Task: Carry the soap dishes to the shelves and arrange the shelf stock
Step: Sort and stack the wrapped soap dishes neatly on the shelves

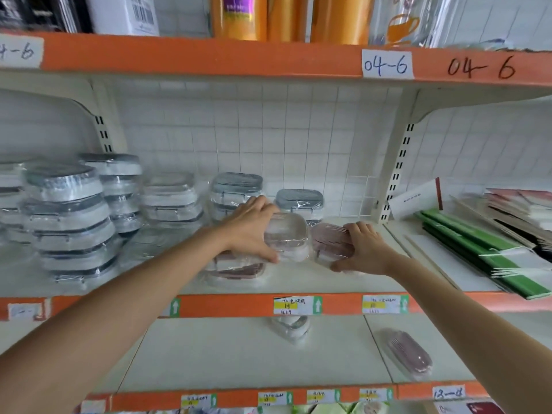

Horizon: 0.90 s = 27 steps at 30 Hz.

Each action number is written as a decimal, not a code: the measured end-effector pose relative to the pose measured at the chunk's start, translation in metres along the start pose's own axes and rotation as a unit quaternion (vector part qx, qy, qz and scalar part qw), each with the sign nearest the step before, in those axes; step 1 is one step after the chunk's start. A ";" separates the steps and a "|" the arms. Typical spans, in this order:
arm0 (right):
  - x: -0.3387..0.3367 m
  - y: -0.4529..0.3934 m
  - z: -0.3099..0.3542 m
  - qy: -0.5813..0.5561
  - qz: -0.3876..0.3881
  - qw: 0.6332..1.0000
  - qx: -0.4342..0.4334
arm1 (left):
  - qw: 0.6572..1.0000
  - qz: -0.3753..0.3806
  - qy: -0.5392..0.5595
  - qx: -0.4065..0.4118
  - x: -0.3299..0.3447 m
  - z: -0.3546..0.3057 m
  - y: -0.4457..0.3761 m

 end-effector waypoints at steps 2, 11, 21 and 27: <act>0.001 -0.007 -0.002 -0.028 -0.001 0.999 -0.018 | 1.000 0.005 0.008 -0.004 -0.005 0.004 -0.007; -0.002 -0.056 0.066 -0.116 -0.021 0.979 -0.163 | 0.995 -0.022 0.055 -0.083 -0.077 0.056 0.011; 0.023 -0.107 0.166 -0.012 0.039 0.961 -0.272 | 0.980 -0.038 0.050 -0.187 -0.099 0.107 0.056; 0.015 -0.103 0.152 -0.023 0.020 0.955 -0.296 | 0.983 -0.018 0.056 -0.175 -0.094 0.094 0.047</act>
Point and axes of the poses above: each hand's wrist, its own y-axis away from the middle knuckle, its own x-axis out of the palm, z = x × y, the point moved 5 cm from there along -y, towards the middle knuckle, and after that the axes turned 8 degrees about -x, right-handed, at the moved point
